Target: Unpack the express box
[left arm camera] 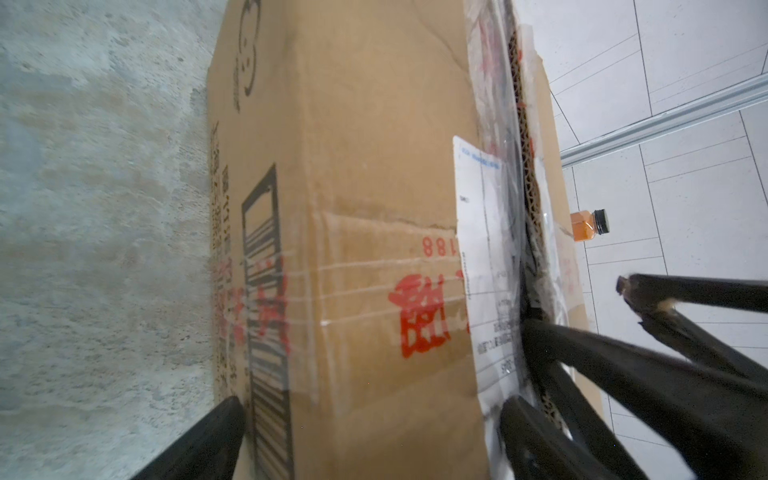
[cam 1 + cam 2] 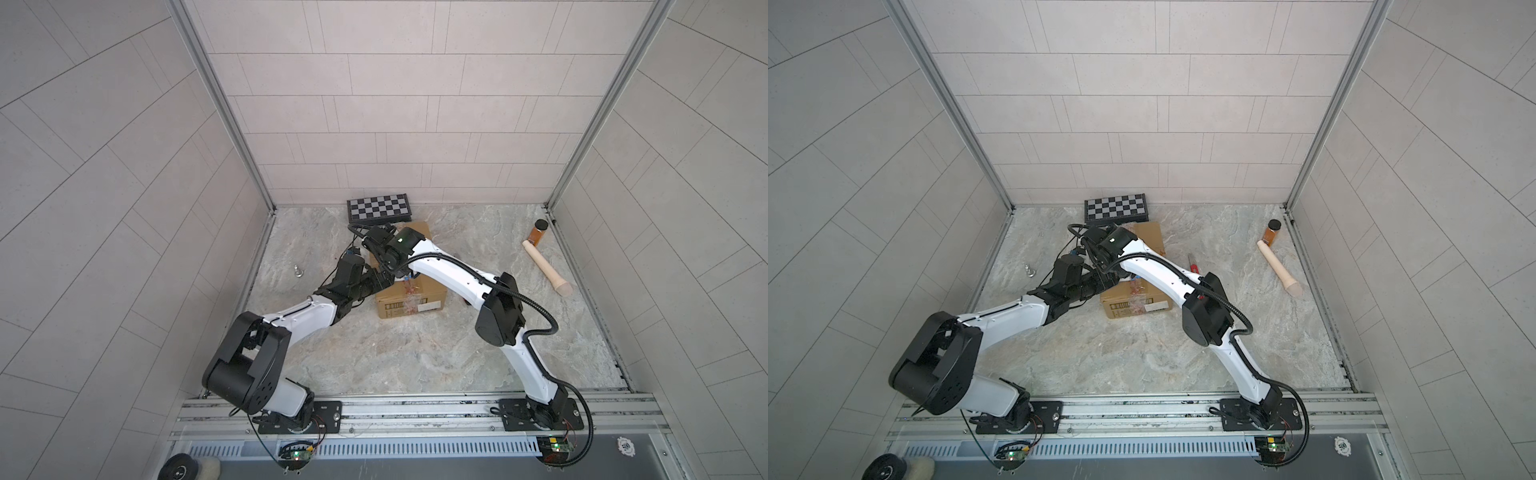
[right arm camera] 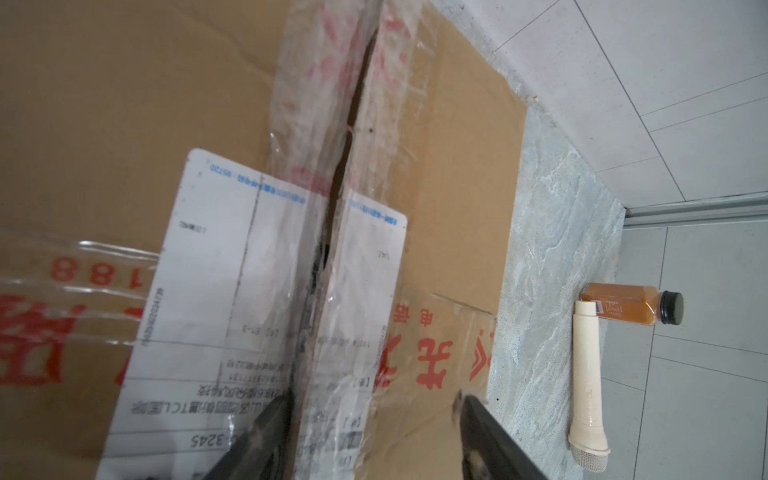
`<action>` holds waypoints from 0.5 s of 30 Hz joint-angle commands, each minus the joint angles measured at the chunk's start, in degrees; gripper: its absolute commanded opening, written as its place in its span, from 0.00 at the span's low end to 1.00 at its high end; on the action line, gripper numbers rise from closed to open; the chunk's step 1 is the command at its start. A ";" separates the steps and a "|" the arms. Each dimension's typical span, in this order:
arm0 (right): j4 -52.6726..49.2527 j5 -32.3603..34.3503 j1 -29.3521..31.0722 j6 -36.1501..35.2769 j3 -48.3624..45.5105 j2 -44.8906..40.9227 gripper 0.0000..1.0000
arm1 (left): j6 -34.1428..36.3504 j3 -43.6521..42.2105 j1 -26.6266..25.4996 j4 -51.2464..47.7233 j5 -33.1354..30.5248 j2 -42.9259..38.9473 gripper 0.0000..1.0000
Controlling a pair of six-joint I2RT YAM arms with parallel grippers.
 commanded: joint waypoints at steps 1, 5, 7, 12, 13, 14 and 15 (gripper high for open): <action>-3.71 1.68 -0.15 0.16 -2.08 0.69 0.74 | 1.44 -6.75 0.04 -17.79 -8.54 7.92 0.98; -2.04 0.27 -0.40 0.75 -3.34 1.80 0.78 | 1.36 -7.57 0.02 -17.42 -8.92 8.09 0.98; -1.68 -0.22 -0.73 0.89 -3.81 2.16 0.76 | 1.35 -7.88 0.01 -17.51 -9.21 8.35 0.98; -0.98 0.63 -1.64 0.07 -4.54 1.04 0.56 | 1.20 -9.04 0.03 -17.58 -10.18 9.01 0.98; -0.97 1.08 -1.82 -0.48 -4.48 0.55 0.51 | 1.04 -9.33 0.04 -17.64 -10.47 9.17 0.98; -1.14 1.64 -1.93 -1.01 -4.18 -0.01 0.44 | 0.89 -9.56 0.03 -17.68 -10.80 9.39 0.98; -1.58 2.15 -2.20 -1.45 -3.67 -0.33 0.39 | 0.76 -9.84 0.02 -17.77 -11.03 9.58 0.98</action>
